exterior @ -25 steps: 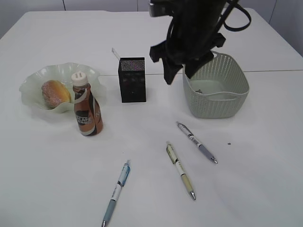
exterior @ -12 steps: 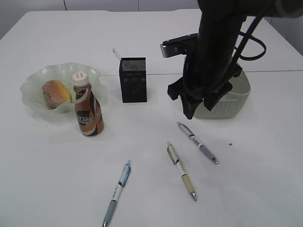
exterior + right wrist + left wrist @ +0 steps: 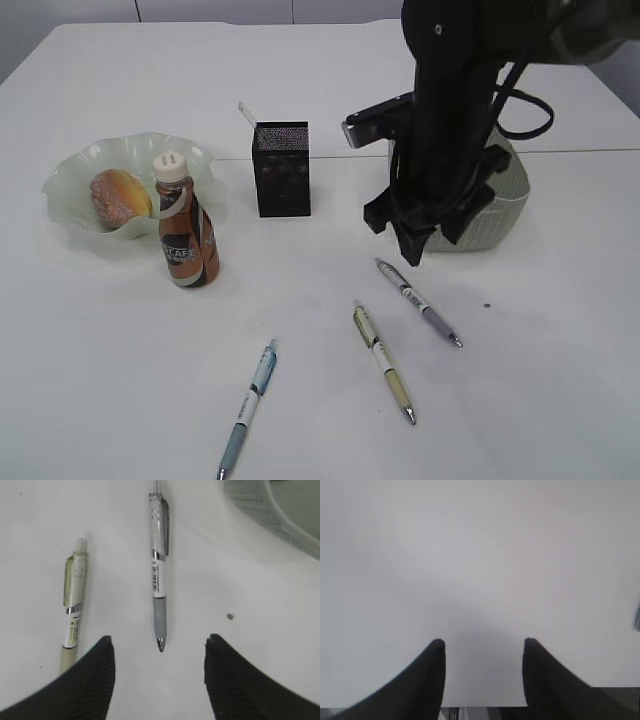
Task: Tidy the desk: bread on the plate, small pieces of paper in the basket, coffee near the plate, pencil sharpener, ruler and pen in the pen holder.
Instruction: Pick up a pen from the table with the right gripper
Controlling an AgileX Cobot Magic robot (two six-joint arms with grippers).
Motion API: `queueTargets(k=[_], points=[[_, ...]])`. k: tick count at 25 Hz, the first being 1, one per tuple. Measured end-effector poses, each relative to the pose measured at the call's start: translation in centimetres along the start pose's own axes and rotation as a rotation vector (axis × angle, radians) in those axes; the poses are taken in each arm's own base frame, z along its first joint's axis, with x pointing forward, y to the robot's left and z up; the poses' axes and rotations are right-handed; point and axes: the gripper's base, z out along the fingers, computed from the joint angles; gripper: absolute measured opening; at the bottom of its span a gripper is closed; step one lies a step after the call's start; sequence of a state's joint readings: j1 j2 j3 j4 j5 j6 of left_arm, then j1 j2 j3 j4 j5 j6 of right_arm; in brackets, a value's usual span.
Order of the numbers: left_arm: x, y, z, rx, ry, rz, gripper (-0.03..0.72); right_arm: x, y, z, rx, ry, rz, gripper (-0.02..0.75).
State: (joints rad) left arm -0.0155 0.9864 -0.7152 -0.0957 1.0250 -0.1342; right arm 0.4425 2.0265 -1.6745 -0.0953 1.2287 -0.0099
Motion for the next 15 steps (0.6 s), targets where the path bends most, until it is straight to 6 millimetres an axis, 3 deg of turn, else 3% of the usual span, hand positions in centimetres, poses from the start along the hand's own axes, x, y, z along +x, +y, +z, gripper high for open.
queueTargets(k=[7, 15], points=[[0.0, 0.0, 0.0, 0.000, 0.004, 0.000, 0.370, -1.1, 0.2, 2.7, -0.006, 0.018, -0.019, 0.419], [0.0, 0.0, 0.0, 0.000, 0.004, 0.021, 0.370, -2.6, 0.3, 3.0, -0.012, -0.041, -0.018, 0.419]])
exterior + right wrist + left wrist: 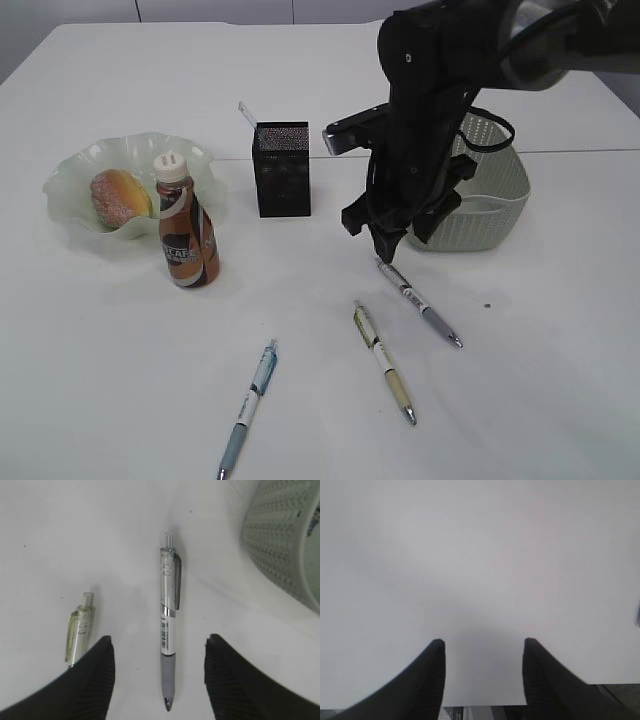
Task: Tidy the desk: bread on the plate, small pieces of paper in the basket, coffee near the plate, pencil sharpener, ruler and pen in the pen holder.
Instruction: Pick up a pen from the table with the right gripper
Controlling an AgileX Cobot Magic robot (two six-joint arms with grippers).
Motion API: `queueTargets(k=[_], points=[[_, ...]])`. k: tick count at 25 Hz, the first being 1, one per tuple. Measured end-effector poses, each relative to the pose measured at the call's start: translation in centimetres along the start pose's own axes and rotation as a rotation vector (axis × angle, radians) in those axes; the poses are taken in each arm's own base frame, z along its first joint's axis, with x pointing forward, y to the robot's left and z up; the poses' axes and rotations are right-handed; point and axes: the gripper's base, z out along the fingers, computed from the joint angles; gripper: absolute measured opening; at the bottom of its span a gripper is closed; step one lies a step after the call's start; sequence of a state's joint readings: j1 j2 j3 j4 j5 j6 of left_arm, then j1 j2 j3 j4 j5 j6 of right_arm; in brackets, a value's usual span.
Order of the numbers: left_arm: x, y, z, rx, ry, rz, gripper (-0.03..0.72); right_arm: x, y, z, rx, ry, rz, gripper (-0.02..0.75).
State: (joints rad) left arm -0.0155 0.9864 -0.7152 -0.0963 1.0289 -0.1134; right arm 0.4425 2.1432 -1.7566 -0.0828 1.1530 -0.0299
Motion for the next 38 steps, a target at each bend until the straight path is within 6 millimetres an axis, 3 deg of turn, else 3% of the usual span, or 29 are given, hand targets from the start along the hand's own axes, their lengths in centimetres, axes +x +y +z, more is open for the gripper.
queueTargets(k=[20, 38], points=[[-0.1, 0.0, 0.0, -0.005, -0.006, 0.010, 0.370, -1.6, 0.4, 5.2, -0.020, 0.065, -0.009, 0.419], [-0.1, 0.1, 0.0, -0.006, -0.010, 0.011, 0.370, -1.6, -1.0, 5.4, -0.020, 0.052, 0.023, 0.419]])
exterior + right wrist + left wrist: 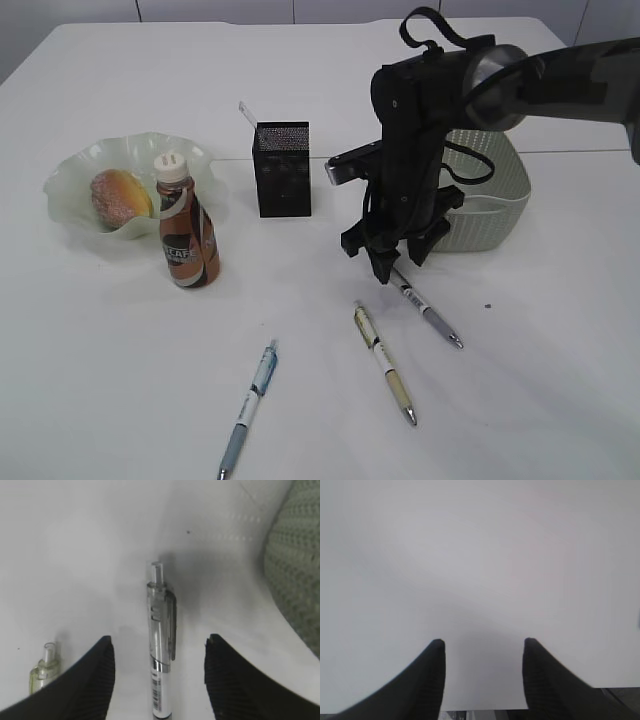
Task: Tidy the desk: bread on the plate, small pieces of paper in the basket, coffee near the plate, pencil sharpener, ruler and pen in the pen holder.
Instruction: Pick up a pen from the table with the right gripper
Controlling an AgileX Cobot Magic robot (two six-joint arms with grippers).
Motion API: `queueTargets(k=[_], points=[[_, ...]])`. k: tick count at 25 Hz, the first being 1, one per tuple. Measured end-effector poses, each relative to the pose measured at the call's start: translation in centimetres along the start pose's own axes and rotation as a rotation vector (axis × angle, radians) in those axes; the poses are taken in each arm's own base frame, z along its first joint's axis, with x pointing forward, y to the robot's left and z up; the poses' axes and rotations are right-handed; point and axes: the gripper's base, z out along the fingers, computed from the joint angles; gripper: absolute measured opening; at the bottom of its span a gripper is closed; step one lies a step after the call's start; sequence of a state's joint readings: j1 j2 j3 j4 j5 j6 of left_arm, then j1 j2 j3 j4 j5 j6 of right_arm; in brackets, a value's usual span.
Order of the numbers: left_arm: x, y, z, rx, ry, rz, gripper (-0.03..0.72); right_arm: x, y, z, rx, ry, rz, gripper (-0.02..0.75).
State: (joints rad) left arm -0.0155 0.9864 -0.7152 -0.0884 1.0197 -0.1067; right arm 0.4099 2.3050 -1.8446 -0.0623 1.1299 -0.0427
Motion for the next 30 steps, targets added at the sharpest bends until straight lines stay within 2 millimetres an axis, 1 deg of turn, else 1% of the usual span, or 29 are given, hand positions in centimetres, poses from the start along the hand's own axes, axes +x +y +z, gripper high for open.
queueTargets(k=[21, 27, 30], points=[[0.0, 0.0, 0.0, 0.000, 0.000, 0.000, 0.370, -0.2, -0.3, 0.6, -0.008, 0.009, 0.011, 0.418], [0.0, 0.0, 0.0, 0.000, -0.002, 0.002, 0.370, -0.5, -0.5, 0.0, -0.011, -0.001, 0.019, 0.418], [0.0, 0.0, 0.0, 0.000, -0.001, 0.002, 0.370, -0.8, -0.5, -1.1, -0.016, -0.024, 0.024, 0.418]])
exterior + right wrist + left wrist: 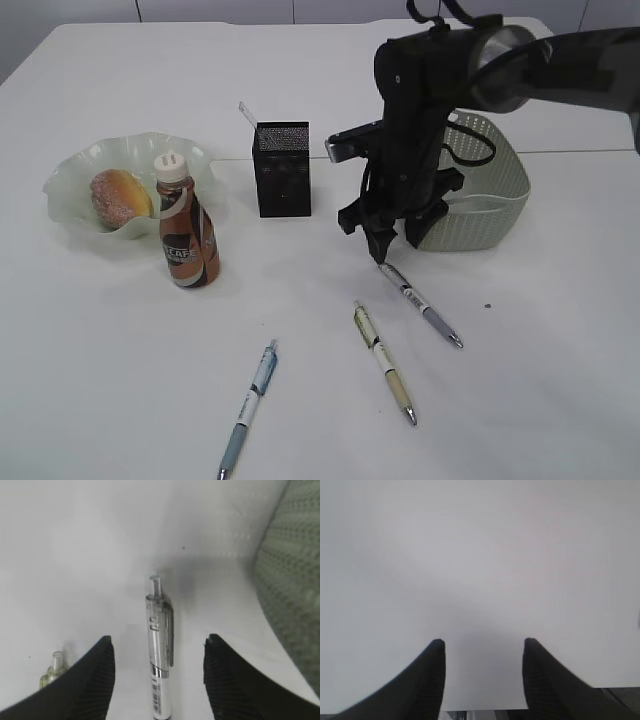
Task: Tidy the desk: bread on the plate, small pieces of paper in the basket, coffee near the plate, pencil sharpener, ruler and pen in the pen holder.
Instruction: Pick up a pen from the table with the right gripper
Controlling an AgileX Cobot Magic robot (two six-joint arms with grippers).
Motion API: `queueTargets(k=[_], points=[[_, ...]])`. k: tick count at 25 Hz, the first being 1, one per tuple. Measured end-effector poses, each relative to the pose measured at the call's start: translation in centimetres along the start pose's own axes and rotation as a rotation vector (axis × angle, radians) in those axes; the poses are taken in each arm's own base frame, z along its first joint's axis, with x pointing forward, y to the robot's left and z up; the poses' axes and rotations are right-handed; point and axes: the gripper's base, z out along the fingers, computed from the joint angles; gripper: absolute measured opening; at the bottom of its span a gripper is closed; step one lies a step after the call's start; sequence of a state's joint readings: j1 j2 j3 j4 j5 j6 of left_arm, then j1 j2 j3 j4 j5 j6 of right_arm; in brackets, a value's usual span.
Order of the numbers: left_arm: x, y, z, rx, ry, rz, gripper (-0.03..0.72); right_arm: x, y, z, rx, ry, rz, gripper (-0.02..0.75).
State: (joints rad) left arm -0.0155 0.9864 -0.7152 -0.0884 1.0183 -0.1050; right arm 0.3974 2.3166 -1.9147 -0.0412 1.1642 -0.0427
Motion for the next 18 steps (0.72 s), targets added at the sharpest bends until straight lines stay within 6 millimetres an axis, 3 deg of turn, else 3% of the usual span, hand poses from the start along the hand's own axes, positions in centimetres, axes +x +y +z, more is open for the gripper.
queueTargets(k=[5, 18], points=[[0.0, 0.0, 0.0, 0.000, 0.000, 0.000, 0.370, 0.1, -0.2, -2.4, 0.000, -0.015, 0.005, 0.418], [0.0, 0.0, 0.0, 0.000, 0.000, 0.000, 0.370, 0.5, 0.3, -1.9, -0.043, 0.012, 0.015, 0.418]])
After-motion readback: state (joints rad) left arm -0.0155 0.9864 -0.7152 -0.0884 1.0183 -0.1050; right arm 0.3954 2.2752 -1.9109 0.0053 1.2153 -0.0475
